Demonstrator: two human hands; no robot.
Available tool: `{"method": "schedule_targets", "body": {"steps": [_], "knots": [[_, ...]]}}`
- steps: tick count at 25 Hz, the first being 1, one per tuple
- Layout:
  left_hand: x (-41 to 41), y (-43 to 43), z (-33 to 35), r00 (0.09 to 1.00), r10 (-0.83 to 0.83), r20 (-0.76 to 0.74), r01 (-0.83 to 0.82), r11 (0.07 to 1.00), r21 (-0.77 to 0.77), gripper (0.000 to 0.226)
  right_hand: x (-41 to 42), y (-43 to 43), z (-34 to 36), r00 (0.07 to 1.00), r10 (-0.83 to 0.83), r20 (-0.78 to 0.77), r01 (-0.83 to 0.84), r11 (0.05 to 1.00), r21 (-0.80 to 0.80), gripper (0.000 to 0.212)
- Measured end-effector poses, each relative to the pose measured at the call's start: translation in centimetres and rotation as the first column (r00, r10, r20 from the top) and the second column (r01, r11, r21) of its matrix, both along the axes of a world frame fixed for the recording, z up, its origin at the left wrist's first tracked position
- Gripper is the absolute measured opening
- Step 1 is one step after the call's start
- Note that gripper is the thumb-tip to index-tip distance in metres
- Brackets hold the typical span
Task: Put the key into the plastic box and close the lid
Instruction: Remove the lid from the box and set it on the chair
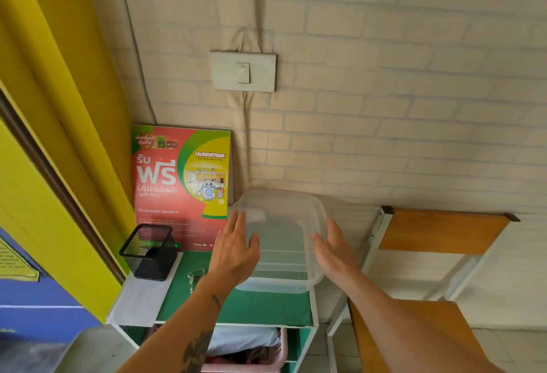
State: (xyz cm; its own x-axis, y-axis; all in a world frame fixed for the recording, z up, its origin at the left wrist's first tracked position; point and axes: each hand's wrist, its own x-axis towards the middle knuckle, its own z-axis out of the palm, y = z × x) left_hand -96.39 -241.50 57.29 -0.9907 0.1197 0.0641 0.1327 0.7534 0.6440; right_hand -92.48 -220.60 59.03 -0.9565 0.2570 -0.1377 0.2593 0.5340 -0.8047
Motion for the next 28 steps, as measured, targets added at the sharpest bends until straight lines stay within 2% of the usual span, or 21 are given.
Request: {"method": "schedule_targets", "body": {"steps": [3, 8, 12, 16, 19, 23, 28], "knots": [[0.5, 0.5, 0.7, 0.999, 0.045, -0.003, -0.045, 0.995, 0.085, 0.067, 0.5, -1.0, 0.1, 0.998, 0.008, -0.062, -0.010, 0.999, -0.035, 0.057], [2.1, 3.1, 2.4, 0.995, 0.084, -0.051, -0.077, 0.989, 0.126, 0.064, 1.7, 1.4, -0.8, 0.991, -0.048, -0.121, 0.056, 0.996, 0.063, 0.057], [4.9, 7.6, 2.9, 0.996, 0.058, -0.065, -0.046, 0.984, 0.175, 0.061, 3.8, 6.1, -0.1, 0.965, -0.076, -0.250, 0.112, 0.985, 0.130, 0.053], [8.5, 14.4, 2.5, 0.995, -0.009, -0.098, 0.023, 0.989, 0.148, 0.064, 6.9, 13.2, -0.4, 0.944, -0.122, -0.305, 0.193, 0.957, 0.216, 0.048], [11.4, 20.8, 2.1, 0.997, -0.023, -0.080, 0.029, 0.997, 0.076, 0.069, 9.8, 18.9, -1.2, 0.948, -0.113, -0.296, 0.201, 0.938, 0.284, 0.047], [14.7, 28.4, 0.9, 0.999, -0.021, 0.026, 0.022, 1.000, -0.023, 0.070, 13.6, 25.9, -3.9, 0.968, -0.114, -0.225, 0.183, 0.932, 0.312, 0.050], [17.4, 33.4, -2.6, 0.987, -0.023, 0.160, 0.041, 0.993, -0.111, 0.070, 16.9, 30.1, -8.0, 0.989, -0.095, -0.111, 0.127, 0.937, 0.326, 0.049]]}}
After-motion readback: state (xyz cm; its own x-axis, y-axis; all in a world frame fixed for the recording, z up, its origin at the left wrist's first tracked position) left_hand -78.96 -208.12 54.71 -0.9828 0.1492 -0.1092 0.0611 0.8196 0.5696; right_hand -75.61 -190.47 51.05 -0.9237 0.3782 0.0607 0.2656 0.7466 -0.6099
